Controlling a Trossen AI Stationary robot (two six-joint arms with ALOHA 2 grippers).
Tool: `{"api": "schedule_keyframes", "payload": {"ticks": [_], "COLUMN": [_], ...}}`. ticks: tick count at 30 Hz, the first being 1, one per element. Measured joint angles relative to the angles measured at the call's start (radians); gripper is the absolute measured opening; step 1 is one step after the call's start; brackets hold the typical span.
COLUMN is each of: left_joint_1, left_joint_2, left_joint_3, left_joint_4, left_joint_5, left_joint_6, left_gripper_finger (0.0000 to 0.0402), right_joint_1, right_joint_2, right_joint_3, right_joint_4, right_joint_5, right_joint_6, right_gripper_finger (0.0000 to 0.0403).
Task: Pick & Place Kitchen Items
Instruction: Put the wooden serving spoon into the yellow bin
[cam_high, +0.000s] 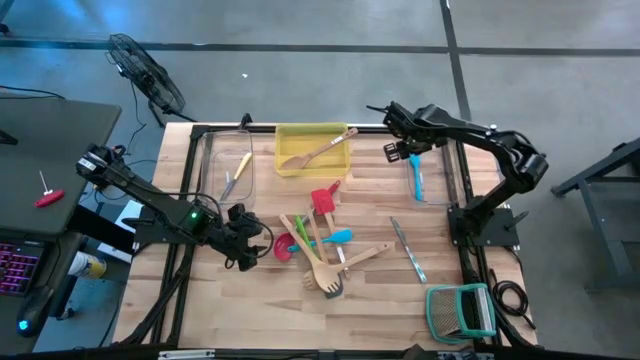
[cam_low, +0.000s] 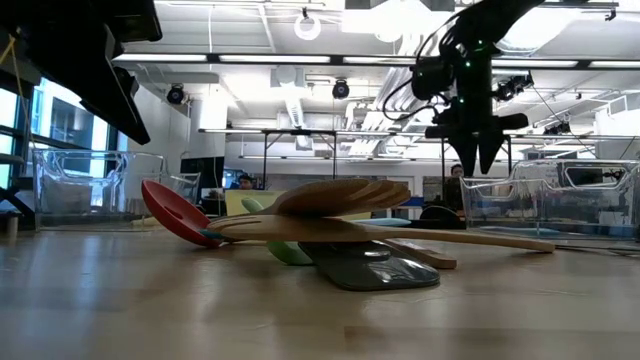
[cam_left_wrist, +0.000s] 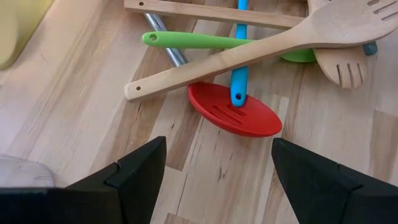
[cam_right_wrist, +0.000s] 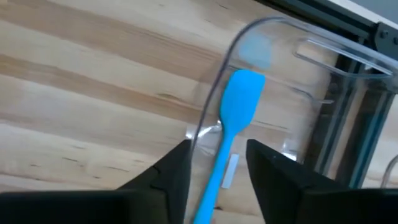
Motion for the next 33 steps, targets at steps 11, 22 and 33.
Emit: {"api": "schedule_keyframes", "payload": {"ticks": [11,22,33], "left_joint_1": [0.000,0.001,0.001], "left_joint_2": [0.000,0.000,0.035], "left_joint_3": [0.031,0.130,0.265], "left_joint_4": [0.064,0.227,0.117], "left_joint_5": [0.015,0.004,-0.007], "left_joint_6": [0.072,0.608,0.897], "left_gripper_finger": [0.0287,0.0287,0.0287], "right_joint_1": [0.007,0.125,0.406], "right_joint_2": [-0.060,-0.304,-0.406], "right_joint_3": [0.001,0.001,0.001], "right_joint_4": [0.083,0.298,0.492], "right_joint_5": [-0.014,-0.363,-0.640], "right_joint_6": [-0.045,-0.082,-0.109], "right_gripper_finger": [0.0170,0.0160,0.0161]}}
